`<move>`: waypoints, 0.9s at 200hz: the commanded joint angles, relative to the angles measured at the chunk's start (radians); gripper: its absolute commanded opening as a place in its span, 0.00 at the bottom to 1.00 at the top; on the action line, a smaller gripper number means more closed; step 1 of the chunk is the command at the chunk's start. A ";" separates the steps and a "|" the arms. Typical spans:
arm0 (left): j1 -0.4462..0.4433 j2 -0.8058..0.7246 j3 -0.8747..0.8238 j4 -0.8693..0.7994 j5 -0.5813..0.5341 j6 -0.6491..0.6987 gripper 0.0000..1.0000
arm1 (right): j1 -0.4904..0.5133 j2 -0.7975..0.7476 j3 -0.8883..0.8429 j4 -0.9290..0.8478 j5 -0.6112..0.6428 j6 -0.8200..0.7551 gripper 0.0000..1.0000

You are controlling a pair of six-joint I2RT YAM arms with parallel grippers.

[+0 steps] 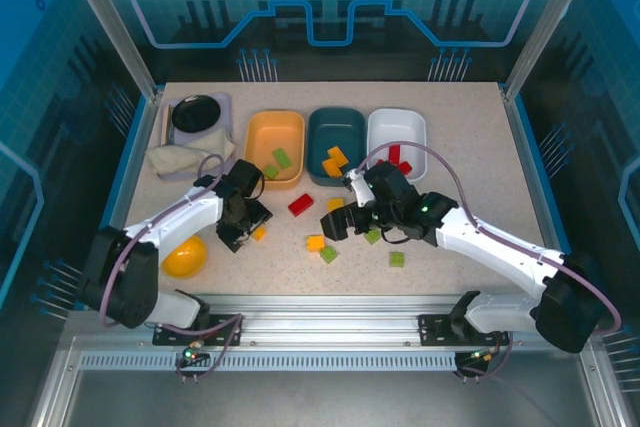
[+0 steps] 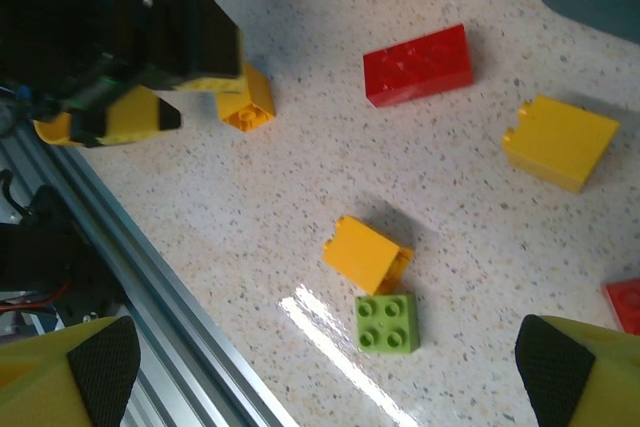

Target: Sort the legos into containers by color

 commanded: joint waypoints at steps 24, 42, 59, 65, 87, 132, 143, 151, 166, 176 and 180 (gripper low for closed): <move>0.014 0.089 0.006 0.081 0.018 -0.014 0.67 | -0.006 0.010 0.030 0.027 -0.027 0.007 1.00; 0.014 0.089 -0.024 0.122 0.016 -0.004 0.44 | -0.010 0.004 0.020 0.029 -0.020 0.016 0.99; 0.015 0.090 -0.028 0.119 0.004 0.001 0.33 | -0.017 -0.001 0.017 0.028 -0.014 0.023 0.99; 0.015 0.089 -0.026 0.110 -0.001 0.002 0.33 | -0.022 -0.003 0.020 0.023 -0.006 0.023 0.99; 0.010 0.042 0.015 0.028 -0.037 0.018 0.30 | -0.059 -0.026 0.052 -0.006 0.022 0.028 0.98; -0.094 0.009 0.315 -0.144 -0.078 0.168 0.29 | -0.226 -0.083 0.139 -0.035 0.119 0.082 0.97; -0.122 0.069 0.425 -0.173 -0.082 0.217 0.29 | -0.257 -0.086 0.142 0.002 0.119 0.096 0.97; -0.136 0.118 0.504 -0.192 -0.081 0.248 0.29 | -0.274 -0.083 0.141 0.031 0.119 0.105 0.97; -0.160 0.232 0.650 -0.216 -0.086 0.306 0.29 | -0.298 -0.066 0.143 0.075 0.138 0.123 0.97; -0.167 0.306 0.753 -0.227 -0.083 0.338 0.29 | -0.316 -0.051 0.145 0.104 0.138 0.138 0.98; -0.169 0.342 0.792 -0.229 -0.077 0.347 0.29 | -0.323 -0.046 0.148 0.112 0.137 0.145 0.98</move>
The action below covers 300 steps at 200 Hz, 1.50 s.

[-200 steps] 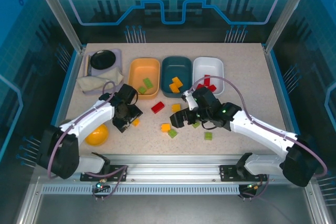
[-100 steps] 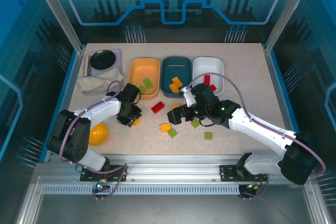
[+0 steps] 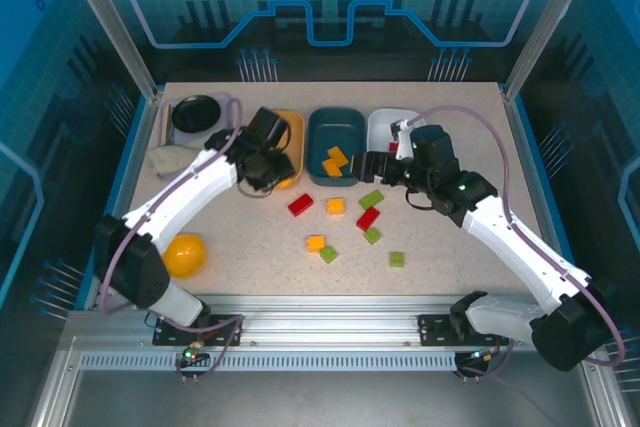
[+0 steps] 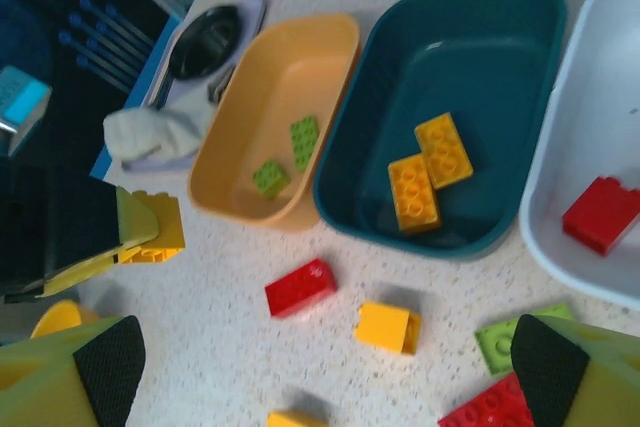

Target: Sort the legos into containers by color

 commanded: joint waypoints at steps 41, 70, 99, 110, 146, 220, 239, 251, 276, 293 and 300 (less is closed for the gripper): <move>-0.019 0.517 0.578 -0.180 -0.022 0.219 0.29 | -0.091 0.091 0.067 0.092 0.028 0.101 0.98; -0.016 0.743 0.899 -0.261 -0.093 0.287 0.30 | -0.114 0.105 0.070 0.087 0.004 0.106 0.98; -0.003 0.882 1.062 -0.301 -0.138 0.308 0.29 | -0.135 0.092 0.049 0.068 -0.008 0.103 0.97; 0.001 0.902 1.058 -0.295 -0.142 0.305 0.29 | -0.142 0.088 0.038 0.064 -0.013 0.103 0.98; -0.006 0.937 1.032 -0.269 -0.129 0.310 0.32 | -0.155 0.092 0.005 0.093 -0.046 0.115 0.98; -0.009 0.942 0.966 -0.292 -0.132 0.265 0.38 | -0.157 0.099 0.014 0.079 -0.063 0.111 0.98; -0.012 0.926 0.967 -0.292 -0.121 0.261 0.49 | -0.157 0.102 0.020 0.067 -0.071 0.102 0.98; -0.015 0.904 0.968 -0.285 -0.119 0.262 0.54 | -0.157 0.103 0.029 0.049 -0.076 0.088 0.98; -0.029 0.846 0.970 -0.275 -0.114 0.246 0.59 | -0.157 0.087 0.034 0.007 -0.073 0.056 0.98; -0.041 0.802 0.970 -0.273 -0.106 0.228 0.61 | -0.157 0.066 0.027 -0.022 -0.066 0.031 0.97; -0.047 0.782 0.970 -0.272 -0.099 0.220 0.61 | -0.156 0.058 0.027 -0.041 -0.060 0.016 0.97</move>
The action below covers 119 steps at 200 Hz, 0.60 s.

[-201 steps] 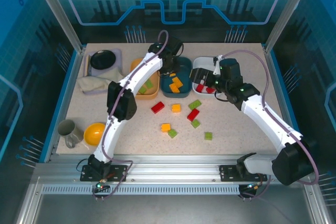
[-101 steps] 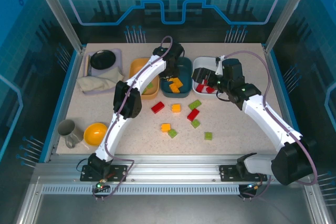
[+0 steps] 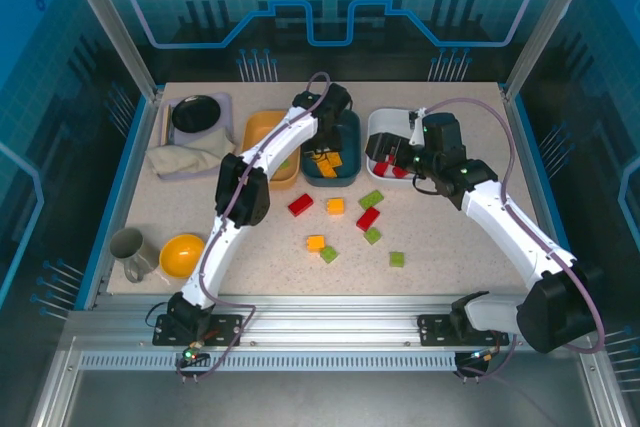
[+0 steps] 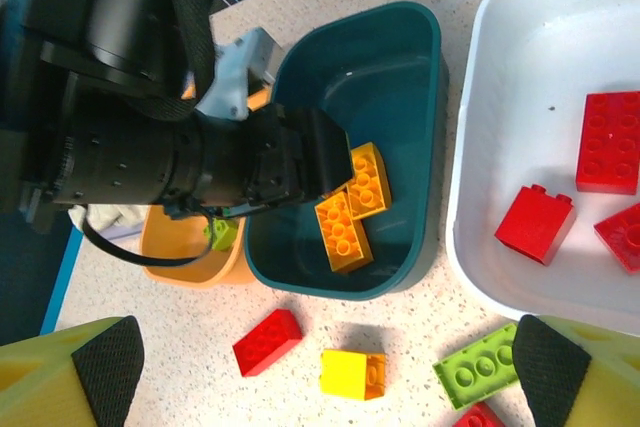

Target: Sort the legos into containers by color

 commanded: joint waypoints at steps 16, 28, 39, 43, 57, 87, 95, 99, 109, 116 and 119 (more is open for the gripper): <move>-0.046 -0.184 -0.008 -0.010 0.021 -0.050 0.62 | -0.004 -0.055 0.014 -0.121 0.018 -0.099 0.96; -0.059 -0.238 -0.043 0.003 0.034 -0.061 0.63 | 0.009 -0.070 0.015 -0.168 0.036 -0.130 0.96; -0.073 -0.302 -0.105 0.033 0.055 -0.062 0.63 | 0.022 -0.085 0.015 -0.212 0.057 -0.152 0.95; -0.078 -0.330 -0.134 0.046 0.062 -0.061 0.64 | 0.026 -0.091 0.016 -0.229 0.068 -0.157 0.95; -0.098 -0.426 -0.247 0.083 0.072 -0.066 0.64 | 0.047 -0.106 0.028 -0.322 0.108 -0.173 0.93; -0.122 -0.655 -0.585 0.208 0.163 -0.082 0.66 | 0.126 -0.142 0.045 -0.496 0.212 -0.184 0.91; -0.133 -0.707 -0.673 0.247 0.200 -0.081 0.67 | 0.143 -0.158 0.037 -0.524 0.227 -0.167 0.91; -0.138 -0.727 -0.705 0.258 0.217 -0.082 0.68 | 0.148 -0.168 0.031 -0.538 0.233 -0.157 0.91; -0.157 -0.775 -0.795 0.287 0.282 -0.078 0.68 | 0.157 -0.194 0.016 -0.560 0.239 -0.133 0.90; -0.176 -0.795 -0.848 0.306 0.322 -0.075 0.68 | 0.162 -0.216 0.008 -0.572 0.240 -0.121 0.90; -0.187 -0.802 -0.871 0.316 0.339 -0.071 0.68 | 0.164 -0.227 0.007 -0.578 0.242 -0.116 0.89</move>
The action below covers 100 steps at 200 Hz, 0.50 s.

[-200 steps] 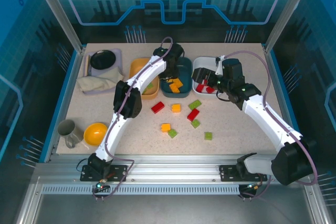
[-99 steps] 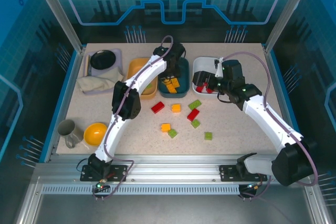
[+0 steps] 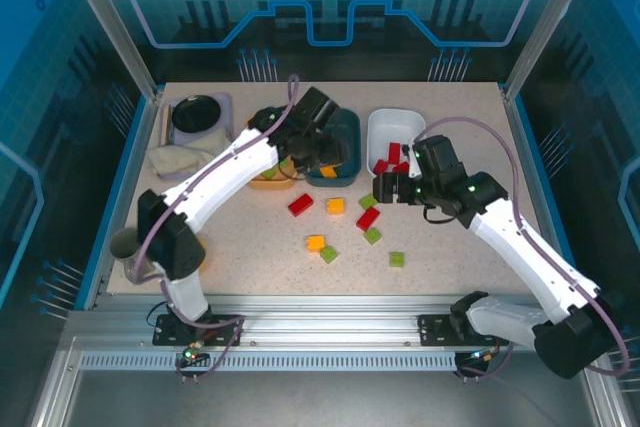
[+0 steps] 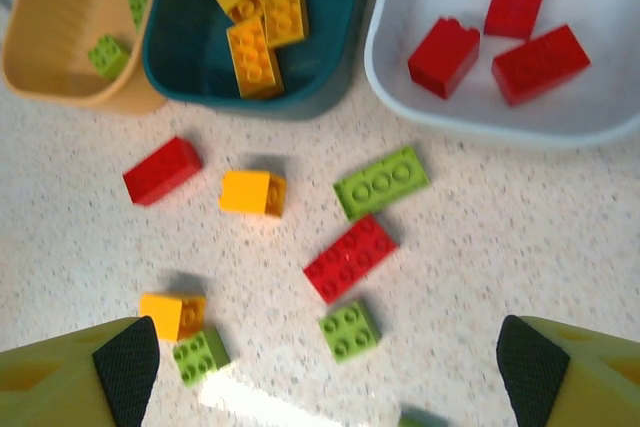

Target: Sort the legos into containers by color

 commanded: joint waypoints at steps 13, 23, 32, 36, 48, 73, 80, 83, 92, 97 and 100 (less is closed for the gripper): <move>-0.100 -0.065 -0.237 0.135 0.212 0.009 0.68 | 0.035 -0.115 -0.012 -0.157 0.077 0.046 0.87; -0.148 -0.054 -0.265 0.143 0.208 0.030 0.69 | 0.047 -0.146 -0.006 -0.187 0.098 0.052 0.87; -0.192 -0.029 -0.266 0.139 0.184 0.044 0.69 | 0.057 -0.168 0.005 -0.227 0.117 0.067 0.86; -0.204 -0.016 -0.264 0.139 0.175 0.045 0.69 | 0.059 -0.175 0.010 -0.248 0.120 0.073 0.86; -0.245 0.033 -0.253 0.152 0.159 0.026 0.68 | 0.064 -0.200 0.027 -0.309 0.122 0.096 0.85; -0.327 0.129 -0.201 0.185 0.114 -0.008 0.70 | 0.068 -0.303 0.068 -0.425 0.165 0.164 0.86; -0.348 0.162 -0.178 0.185 0.102 -0.017 0.70 | 0.068 -0.348 0.080 -0.429 0.170 0.172 0.87; -0.357 0.176 -0.165 0.185 0.098 -0.019 0.71 | 0.068 -0.368 0.086 -0.428 0.172 0.173 0.87; -0.382 0.219 -0.125 0.173 0.081 -0.028 0.71 | 0.068 -0.433 0.100 -0.410 0.181 0.172 0.89; -0.397 0.244 -0.104 0.161 0.069 -0.033 0.71 | 0.067 -0.459 0.106 -0.401 0.184 0.170 0.90; -0.405 0.258 -0.087 0.156 0.061 -0.036 0.71 | 0.067 -0.473 0.111 -0.397 0.187 0.169 0.90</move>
